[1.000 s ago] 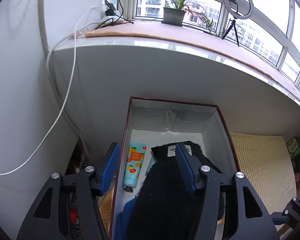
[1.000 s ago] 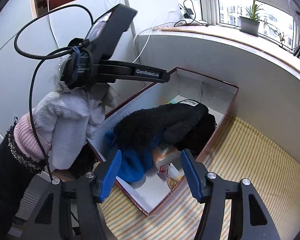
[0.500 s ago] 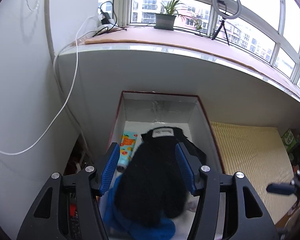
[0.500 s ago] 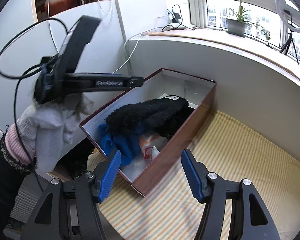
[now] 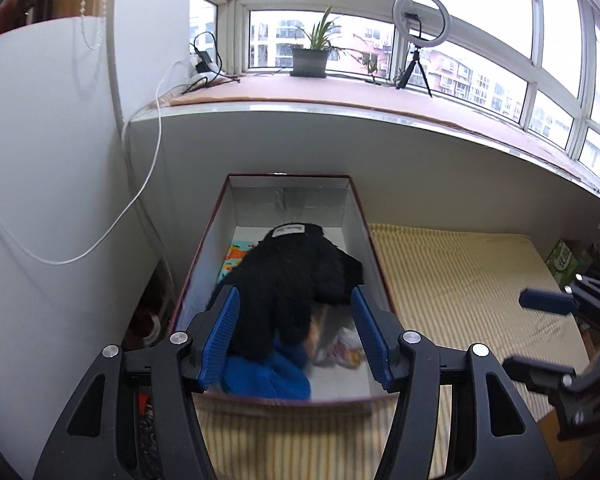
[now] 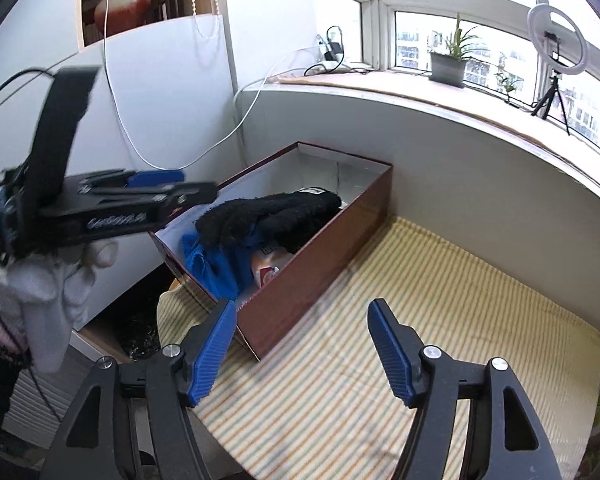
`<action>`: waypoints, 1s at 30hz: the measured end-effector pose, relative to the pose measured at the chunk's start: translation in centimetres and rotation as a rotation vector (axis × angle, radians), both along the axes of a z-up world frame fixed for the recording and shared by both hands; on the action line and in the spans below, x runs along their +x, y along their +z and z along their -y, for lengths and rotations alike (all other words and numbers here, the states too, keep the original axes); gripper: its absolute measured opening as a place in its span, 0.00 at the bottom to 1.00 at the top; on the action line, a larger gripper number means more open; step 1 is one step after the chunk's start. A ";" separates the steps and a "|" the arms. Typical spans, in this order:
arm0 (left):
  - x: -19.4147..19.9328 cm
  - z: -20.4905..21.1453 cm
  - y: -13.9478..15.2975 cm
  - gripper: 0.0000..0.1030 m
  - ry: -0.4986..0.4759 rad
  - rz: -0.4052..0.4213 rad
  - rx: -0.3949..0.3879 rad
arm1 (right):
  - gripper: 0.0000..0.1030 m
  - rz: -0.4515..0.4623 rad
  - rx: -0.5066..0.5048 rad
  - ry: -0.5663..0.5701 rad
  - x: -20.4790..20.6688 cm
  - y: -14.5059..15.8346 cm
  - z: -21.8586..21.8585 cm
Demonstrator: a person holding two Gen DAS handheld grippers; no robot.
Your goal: Organize soft objects
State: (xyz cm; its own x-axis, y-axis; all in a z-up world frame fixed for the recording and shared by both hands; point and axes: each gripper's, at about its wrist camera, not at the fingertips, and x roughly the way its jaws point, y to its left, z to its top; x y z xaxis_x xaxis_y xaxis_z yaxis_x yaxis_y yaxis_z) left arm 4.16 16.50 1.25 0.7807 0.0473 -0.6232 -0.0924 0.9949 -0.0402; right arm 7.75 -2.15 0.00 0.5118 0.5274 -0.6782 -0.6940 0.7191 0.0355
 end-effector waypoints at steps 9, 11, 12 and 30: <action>-4.5 1.7 -2.0 0.64 0.050 0.047 -0.058 | 0.71 0.022 0.028 -0.073 -1.1 -1.1 2.8; -5.3 1.9 -2.4 0.64 0.072 0.049 -0.087 | 0.72 0.018 0.035 -0.094 -1.2 -1.4 3.6; -5.7 2.2 -2.5 0.64 0.079 0.051 -0.086 | 0.72 0.017 0.035 -0.101 -1.3 -1.5 3.9; -8.5 3.9 1.2 0.70 0.144 0.155 -0.045 | 0.77 0.086 0.089 -0.158 -3.0 0.8 6.9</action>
